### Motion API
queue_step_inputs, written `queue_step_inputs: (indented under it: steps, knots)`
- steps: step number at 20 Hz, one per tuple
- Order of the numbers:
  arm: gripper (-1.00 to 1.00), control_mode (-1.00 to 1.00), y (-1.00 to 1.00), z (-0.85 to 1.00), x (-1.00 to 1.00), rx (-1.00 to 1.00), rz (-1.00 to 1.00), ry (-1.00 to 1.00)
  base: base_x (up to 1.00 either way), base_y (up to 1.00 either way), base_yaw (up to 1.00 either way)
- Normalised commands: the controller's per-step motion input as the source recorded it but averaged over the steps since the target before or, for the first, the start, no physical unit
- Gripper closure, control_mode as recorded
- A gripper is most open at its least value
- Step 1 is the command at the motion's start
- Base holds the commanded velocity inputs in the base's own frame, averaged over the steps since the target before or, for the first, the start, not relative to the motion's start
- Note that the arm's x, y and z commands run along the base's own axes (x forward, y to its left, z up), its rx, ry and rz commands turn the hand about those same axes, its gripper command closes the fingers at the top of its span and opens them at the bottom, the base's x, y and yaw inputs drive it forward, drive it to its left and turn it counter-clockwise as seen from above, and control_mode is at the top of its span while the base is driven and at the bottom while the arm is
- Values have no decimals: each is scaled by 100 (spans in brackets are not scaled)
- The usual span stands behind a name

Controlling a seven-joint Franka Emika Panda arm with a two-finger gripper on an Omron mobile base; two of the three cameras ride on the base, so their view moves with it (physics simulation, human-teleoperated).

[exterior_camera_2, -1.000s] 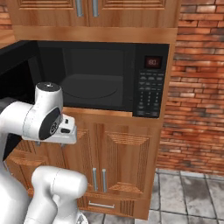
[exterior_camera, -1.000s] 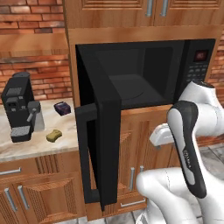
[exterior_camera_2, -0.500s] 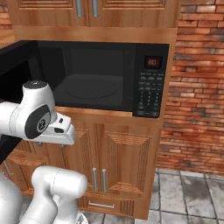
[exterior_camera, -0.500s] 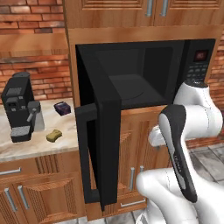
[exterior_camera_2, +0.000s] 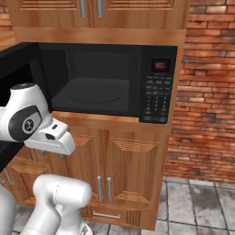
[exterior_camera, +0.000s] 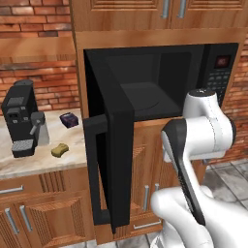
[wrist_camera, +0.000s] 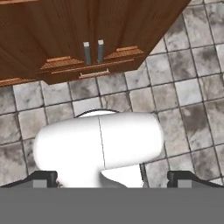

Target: Place the sponge inside the microwave to prepare for sanitizing.

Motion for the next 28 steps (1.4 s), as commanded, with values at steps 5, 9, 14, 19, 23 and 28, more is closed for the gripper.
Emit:
queue_step_inputs:
  steps: [5,9,14,19,23,28]
  knots:
    - [-100,-100,-3,-1,-1,0,13,0,0,0,0]
    - [-100,-100,0,0,-14,3,17,0,0,0,0]
    - [-100,-100,0,0,0,0,5,0,0,0,0]
    - [-100,-100,0,0,0,0,0,0,0,0,0]
    - [-100,100,0,0,0,0,0,0,0,0,0]
    - [-100,100,0,0,0,0,0,0,0,0,0]
